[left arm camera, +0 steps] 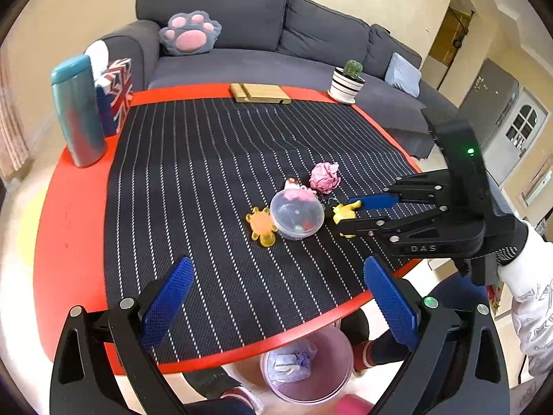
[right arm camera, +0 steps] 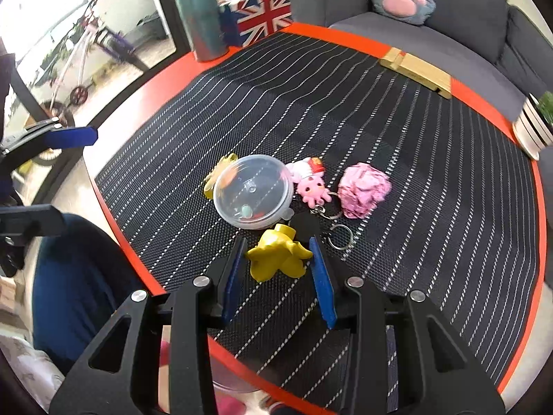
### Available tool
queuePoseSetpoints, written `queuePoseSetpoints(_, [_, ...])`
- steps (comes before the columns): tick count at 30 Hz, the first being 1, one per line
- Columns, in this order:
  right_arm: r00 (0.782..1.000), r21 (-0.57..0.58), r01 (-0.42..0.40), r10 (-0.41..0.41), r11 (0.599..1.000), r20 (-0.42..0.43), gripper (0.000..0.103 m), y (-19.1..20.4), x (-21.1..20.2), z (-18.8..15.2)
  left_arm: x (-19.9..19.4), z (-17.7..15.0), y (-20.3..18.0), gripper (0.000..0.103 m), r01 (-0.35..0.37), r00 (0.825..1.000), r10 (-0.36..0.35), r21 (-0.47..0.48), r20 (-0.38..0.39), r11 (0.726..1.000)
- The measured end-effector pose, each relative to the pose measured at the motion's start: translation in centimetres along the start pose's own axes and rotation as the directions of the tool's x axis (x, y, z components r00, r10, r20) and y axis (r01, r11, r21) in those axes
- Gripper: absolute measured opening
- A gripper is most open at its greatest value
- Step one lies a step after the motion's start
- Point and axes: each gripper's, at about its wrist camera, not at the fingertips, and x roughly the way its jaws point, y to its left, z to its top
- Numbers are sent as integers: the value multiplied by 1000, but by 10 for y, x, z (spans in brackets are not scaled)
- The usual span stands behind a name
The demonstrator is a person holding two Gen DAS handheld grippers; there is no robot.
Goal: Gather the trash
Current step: 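Grasp the clear round container with the left gripper while the right lifts the yellow star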
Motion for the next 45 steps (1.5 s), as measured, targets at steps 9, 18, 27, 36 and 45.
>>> queuePoseSetpoints(9, [1000,69,-18,16,997,26,37,-12,-27,-13,17,27,-13,95,29,999,-27,82,-29,996])
queuePoseSetpoints(18, [999,116,-18,14,993,33,37,-26,-39,-27,52,49,-21,95,69,992,-50,169,-118,983])
queuePoseSetpoints(27, [999,133,-16,11,991,39,37,-33,-44,-32,97,58,-35,95,97,968,-20,298,-250,950])
queuePoseSetpoints(36, [999,152,-9,3,988,38,37,-43,-47,-38,125,57,-32,81,123,945,-17,305,-327,944])
queuePoseSetpoints(45, [999,158,-10,4,987,36,37,-44,-46,-38,135,54,-31,60,117,937,1,317,-349,941])
